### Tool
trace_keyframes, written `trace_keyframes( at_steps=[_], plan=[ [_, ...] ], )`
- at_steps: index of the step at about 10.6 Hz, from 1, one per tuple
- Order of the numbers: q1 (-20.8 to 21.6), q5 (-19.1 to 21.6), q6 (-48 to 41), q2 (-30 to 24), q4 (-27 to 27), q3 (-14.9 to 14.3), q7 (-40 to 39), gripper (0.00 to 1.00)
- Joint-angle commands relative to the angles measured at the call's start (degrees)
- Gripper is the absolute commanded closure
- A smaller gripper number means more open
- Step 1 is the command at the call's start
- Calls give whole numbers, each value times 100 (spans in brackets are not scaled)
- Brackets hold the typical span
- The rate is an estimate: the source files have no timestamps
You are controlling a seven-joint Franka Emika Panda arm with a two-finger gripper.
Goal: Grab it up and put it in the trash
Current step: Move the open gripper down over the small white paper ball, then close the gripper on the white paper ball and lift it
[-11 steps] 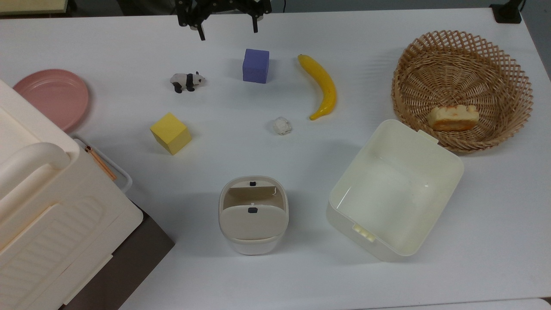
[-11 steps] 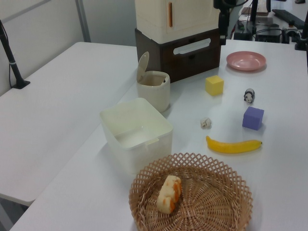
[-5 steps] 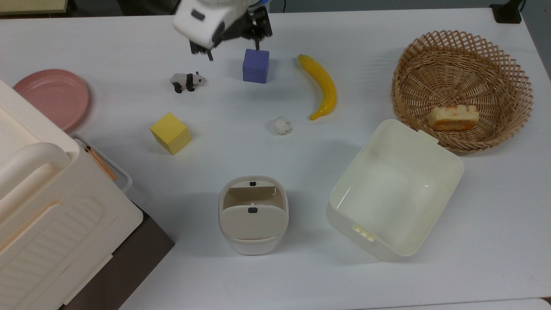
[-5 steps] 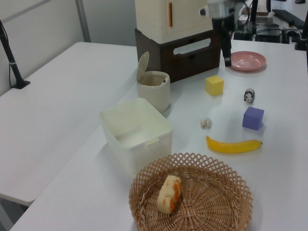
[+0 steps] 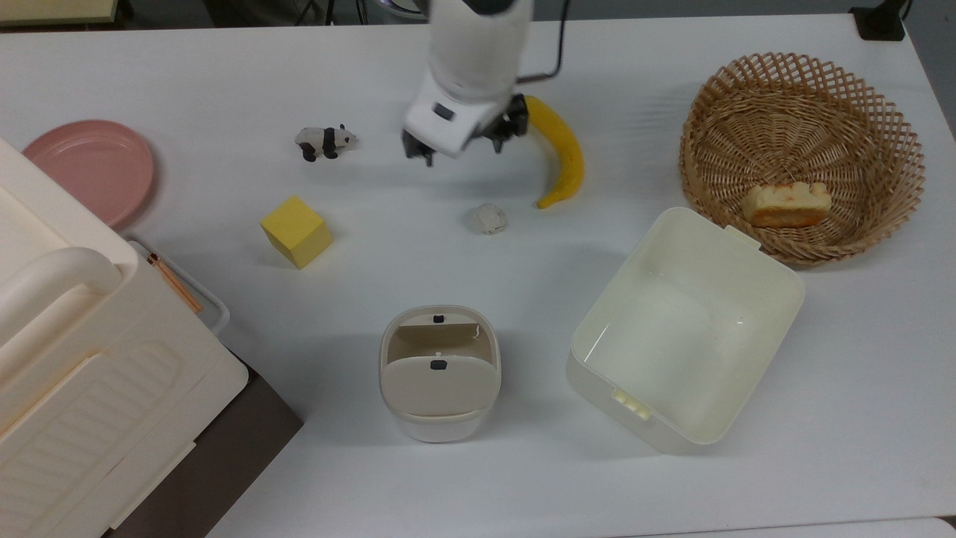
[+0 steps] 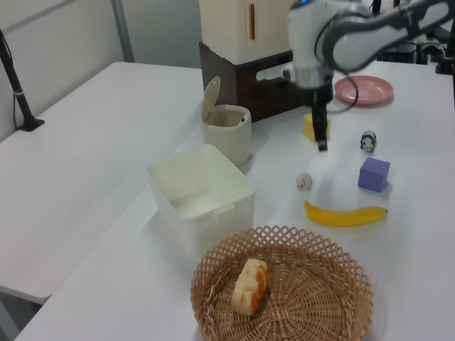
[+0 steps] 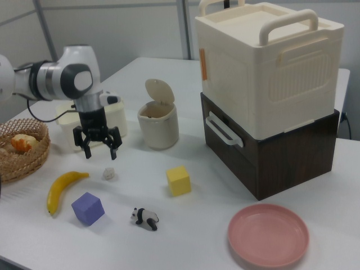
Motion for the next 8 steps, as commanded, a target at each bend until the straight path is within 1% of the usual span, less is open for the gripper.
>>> trace_keyframes(
  at_steps=[1, 2, 3, 4, 5, 7, 8],
  plan=[
    [269, -128, 670, 409, -76, -68, 590, 8],
    [357, -206, 898, 603, -41, -68, 817, 9],
    [410, -407, 1030, 761, -41, -68, 1037, 12],
    [428, -522, 1049, 885, -32, -68, 1152, 17],
    [446, -541, 1058, 929, -23, -68, 1188, 20],
    [446, -532, 1102, 1034, 73, -68, 1197, 40],
    [455, -532, 1102, 1070, 126, -68, 1223, 54]
  ],
)
